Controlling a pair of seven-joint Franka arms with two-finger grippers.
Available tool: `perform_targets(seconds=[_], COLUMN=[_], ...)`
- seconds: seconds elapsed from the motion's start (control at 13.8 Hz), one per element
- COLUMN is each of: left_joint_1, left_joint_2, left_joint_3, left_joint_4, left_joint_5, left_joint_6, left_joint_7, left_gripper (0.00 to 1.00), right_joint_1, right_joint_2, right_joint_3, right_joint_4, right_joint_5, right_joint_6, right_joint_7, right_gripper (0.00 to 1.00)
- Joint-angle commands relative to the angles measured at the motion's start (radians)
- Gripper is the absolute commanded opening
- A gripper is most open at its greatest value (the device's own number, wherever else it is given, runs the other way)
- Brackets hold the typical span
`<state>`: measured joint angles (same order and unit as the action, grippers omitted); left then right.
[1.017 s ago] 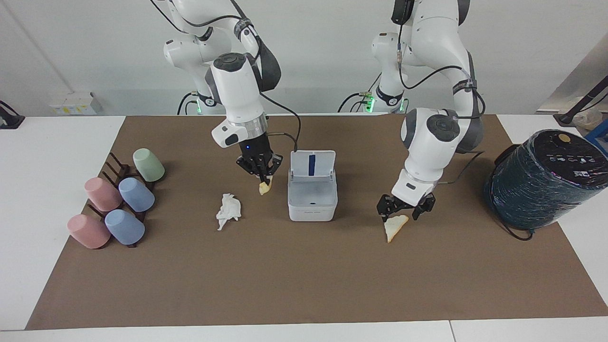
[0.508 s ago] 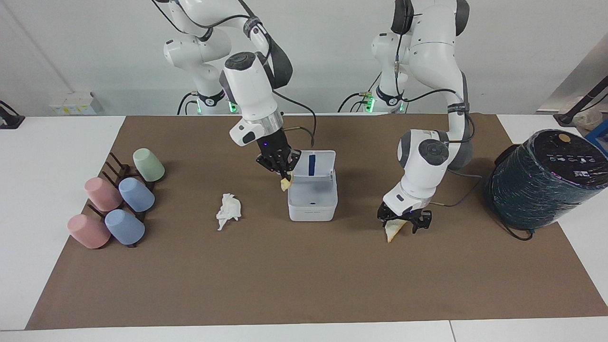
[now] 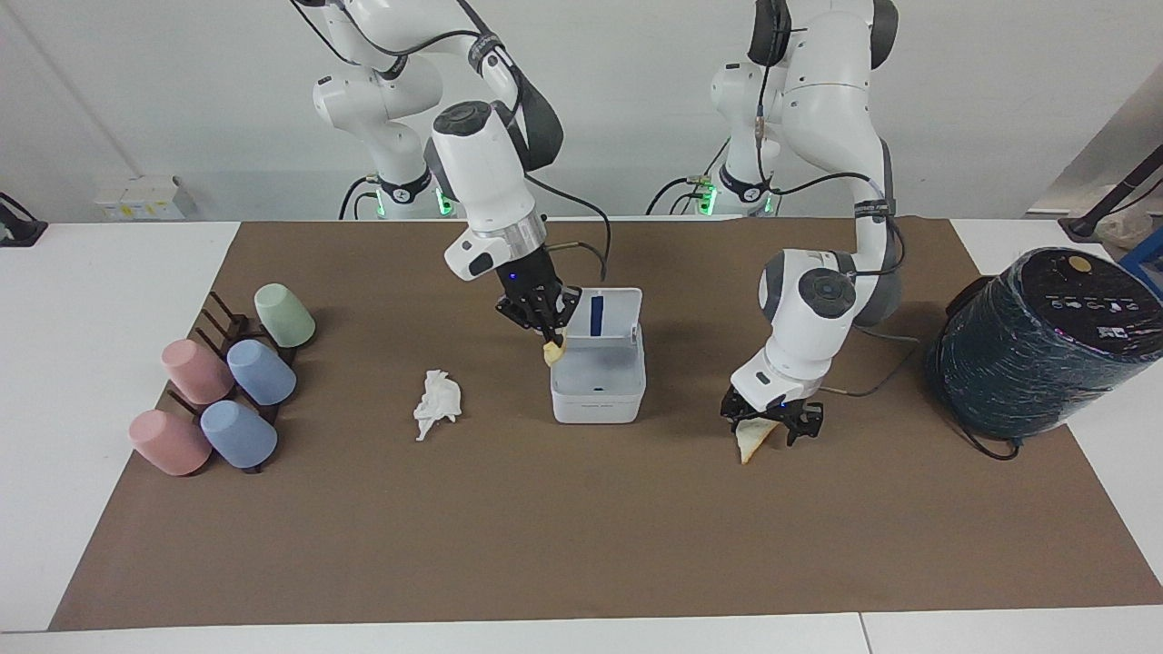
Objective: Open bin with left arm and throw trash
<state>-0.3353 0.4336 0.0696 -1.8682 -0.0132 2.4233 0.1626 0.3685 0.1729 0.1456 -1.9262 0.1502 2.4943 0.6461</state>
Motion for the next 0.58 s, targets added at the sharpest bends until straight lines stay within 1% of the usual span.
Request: perform_targets(seconds=[0.0, 0.07, 0.22, 0.44, 0.51], left_joint_1=[-0.004, -0.002, -0.001, -0.002, -0.004], left_joint_2=[-0.006, -0.003, 0.019, 0.051, 0.054], left_joint_3=[0.006, 0.006, 0.006, 0.006, 0.004], left_joint_4=[0.032, 0.067, 0.17, 0.314, 0.332], left_joint_5=[0.024, 0.022, 0.021, 0.012, 0.012], left_joint_6=[-0.064, -0.102, -0.199, -0.344, -0.378], left_joint_7=[0.006, 0.006, 0.005, -0.005, -0.006], left_gripper=[0.0, 0.0, 0.0, 0.0, 0.0], right_joint_1=[-0.01, -0.01, 0.003, 0.038, 0.038], right_joint_2=[0.002, 0.002, 0.003, 0.007, 0.007], right_joint_3=[0.012, 0.012, 0.014, 0.012, 0.012], right_joint_4=[0.004, 0.004, 0.012, 0.01, 0.01], right_joint_5=[0.02, 0.02, 0.023, 0.025, 0.025], right_joint_6=[0.012, 0.012, 0.027, 0.058, 0.057], right_joint_7=[0.009, 0.009, 0.018, 0.111, 0.116], right_gripper=[0.79, 0.79, 0.79, 0.8, 0.85])
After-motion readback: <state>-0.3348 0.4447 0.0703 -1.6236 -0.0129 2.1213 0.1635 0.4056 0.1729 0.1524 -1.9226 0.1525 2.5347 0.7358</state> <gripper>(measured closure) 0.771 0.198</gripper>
